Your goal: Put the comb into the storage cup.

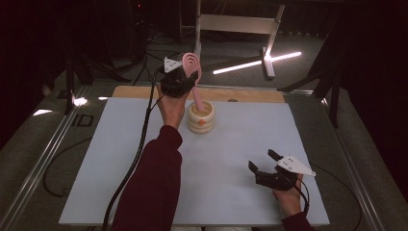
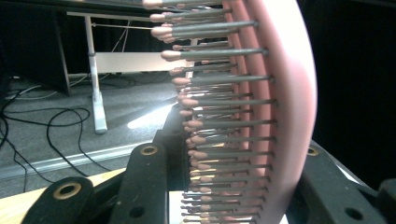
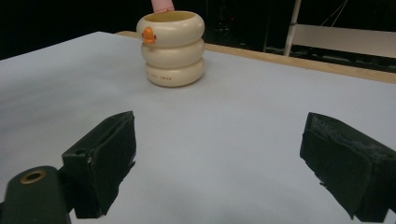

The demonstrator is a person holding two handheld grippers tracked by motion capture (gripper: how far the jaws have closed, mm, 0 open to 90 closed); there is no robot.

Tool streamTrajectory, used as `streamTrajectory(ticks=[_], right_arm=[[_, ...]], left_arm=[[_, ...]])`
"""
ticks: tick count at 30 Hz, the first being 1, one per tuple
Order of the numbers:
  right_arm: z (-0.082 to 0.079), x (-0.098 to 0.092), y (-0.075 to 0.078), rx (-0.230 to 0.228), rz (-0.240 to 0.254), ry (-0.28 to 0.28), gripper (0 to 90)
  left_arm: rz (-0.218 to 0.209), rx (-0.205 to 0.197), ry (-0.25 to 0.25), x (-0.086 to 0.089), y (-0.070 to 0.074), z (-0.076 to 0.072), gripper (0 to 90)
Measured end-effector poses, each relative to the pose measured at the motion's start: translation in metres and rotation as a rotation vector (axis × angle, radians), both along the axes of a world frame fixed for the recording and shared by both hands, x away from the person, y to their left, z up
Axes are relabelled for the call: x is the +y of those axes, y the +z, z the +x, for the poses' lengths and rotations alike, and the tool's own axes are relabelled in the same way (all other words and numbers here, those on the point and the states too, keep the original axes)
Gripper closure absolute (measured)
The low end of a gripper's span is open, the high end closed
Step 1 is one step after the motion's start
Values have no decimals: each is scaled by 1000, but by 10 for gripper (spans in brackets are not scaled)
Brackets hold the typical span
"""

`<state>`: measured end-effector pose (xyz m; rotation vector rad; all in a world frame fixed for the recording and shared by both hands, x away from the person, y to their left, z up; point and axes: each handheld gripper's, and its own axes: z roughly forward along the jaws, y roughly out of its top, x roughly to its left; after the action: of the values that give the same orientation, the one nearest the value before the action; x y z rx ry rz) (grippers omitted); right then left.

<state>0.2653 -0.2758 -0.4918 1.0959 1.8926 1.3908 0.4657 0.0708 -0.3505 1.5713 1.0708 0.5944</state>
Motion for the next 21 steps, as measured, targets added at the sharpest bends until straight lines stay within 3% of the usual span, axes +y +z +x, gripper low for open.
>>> streamTrajectory(ticks=[21], right_arm=[[0,0,-1,4,1,6,107]], left_arm=[[1,25,-11,-9,-12,3,641]])
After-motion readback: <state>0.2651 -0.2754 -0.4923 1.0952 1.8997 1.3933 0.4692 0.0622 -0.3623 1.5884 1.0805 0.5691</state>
